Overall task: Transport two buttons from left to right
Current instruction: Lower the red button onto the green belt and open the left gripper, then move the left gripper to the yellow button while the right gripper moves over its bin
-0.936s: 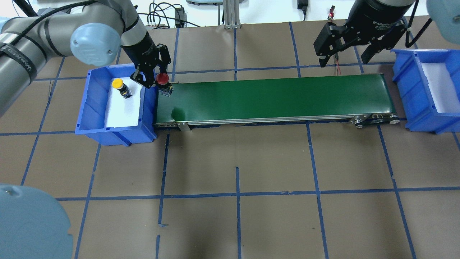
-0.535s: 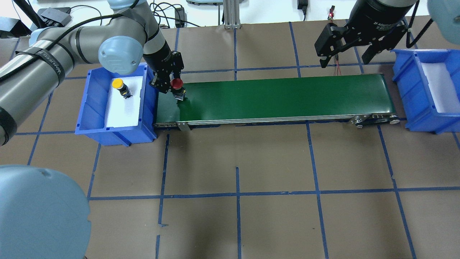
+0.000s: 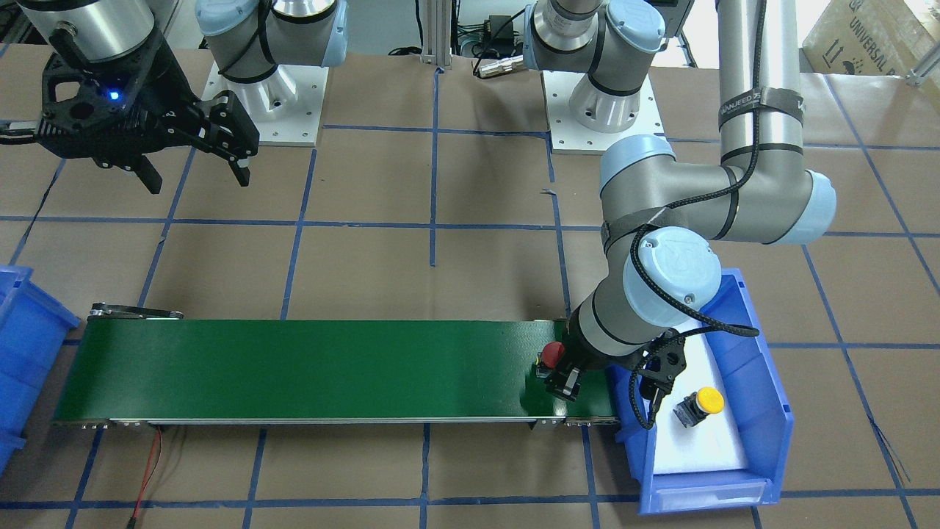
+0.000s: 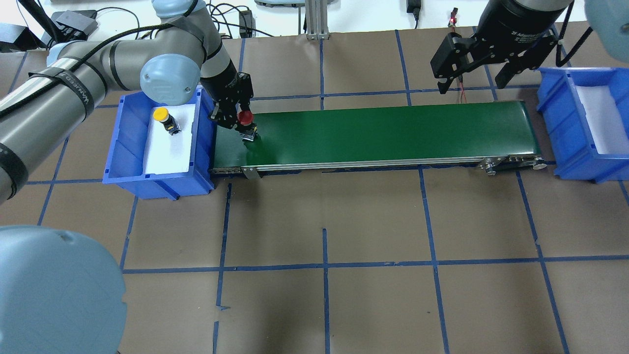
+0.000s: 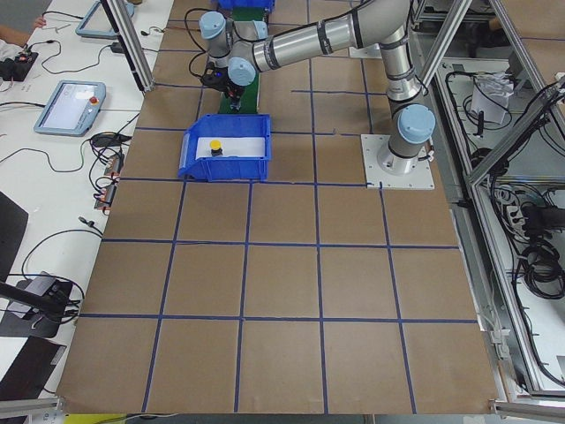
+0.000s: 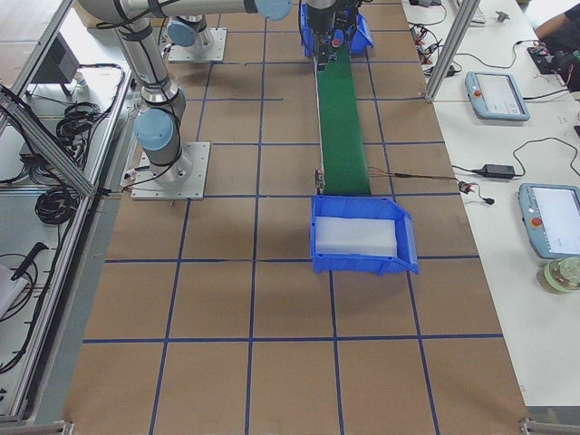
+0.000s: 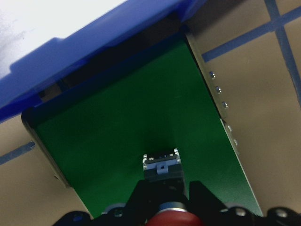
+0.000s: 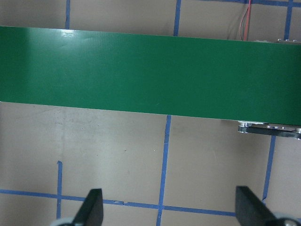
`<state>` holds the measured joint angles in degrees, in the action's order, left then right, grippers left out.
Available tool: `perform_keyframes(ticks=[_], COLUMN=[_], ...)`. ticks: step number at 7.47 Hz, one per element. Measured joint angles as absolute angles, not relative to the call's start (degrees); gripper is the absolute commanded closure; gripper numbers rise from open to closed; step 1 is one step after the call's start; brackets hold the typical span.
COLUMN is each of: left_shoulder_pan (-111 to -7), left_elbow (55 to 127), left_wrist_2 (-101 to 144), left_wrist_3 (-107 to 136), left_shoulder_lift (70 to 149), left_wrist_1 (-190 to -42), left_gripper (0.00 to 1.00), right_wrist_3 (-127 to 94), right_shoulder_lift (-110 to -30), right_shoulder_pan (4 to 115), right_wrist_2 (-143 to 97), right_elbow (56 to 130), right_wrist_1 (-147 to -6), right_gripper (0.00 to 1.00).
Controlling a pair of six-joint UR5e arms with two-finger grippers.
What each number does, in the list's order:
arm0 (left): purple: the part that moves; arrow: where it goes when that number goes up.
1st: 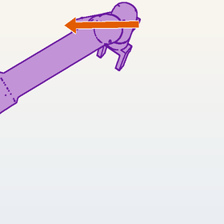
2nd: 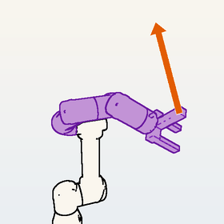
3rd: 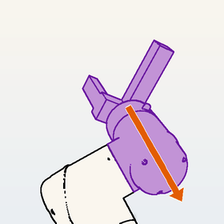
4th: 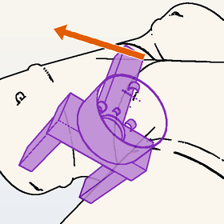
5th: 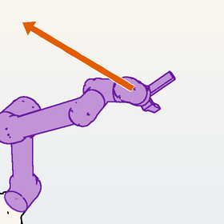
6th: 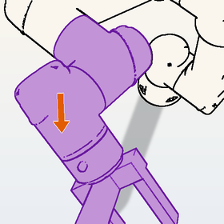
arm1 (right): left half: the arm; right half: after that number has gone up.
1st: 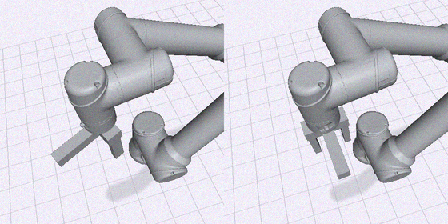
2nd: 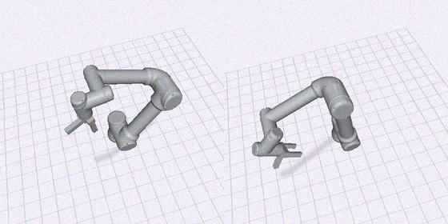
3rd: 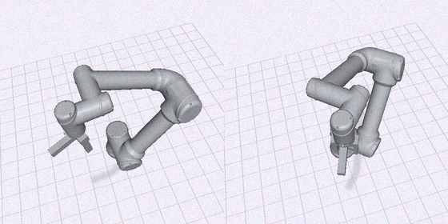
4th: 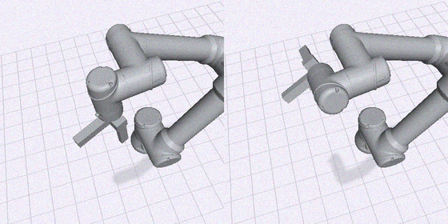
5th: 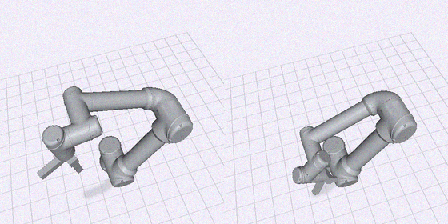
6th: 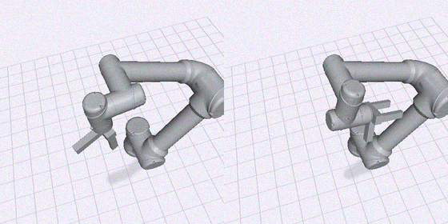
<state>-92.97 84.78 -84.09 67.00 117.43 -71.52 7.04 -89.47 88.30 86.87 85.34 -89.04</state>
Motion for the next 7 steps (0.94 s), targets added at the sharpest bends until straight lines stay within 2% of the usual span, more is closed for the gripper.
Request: perform_keyframes(ticks=[4, 7], left_shoulder_pan=[-90.9, -82.7], left_elbow=[83.6, 81.9], left_wrist_2=[-84.4, -87.5], left_wrist_3=[58.4, 33.3], left_shoulder_lift=[113.4, 112.7], left_wrist_1=[-73.0, -74.9], left_gripper=[0.01, 0.0], right_wrist_3=[25.1, 50.9], right_shoulder_lift=[-89.3, -89.0], right_shoulder_pan=[79.0, 69.1], right_wrist_2=[86.8, 87.0], right_elbow=[86.6, 87.8], right_wrist_1=[-88.6, -89.0], right_gripper=[0.0, 0.0])
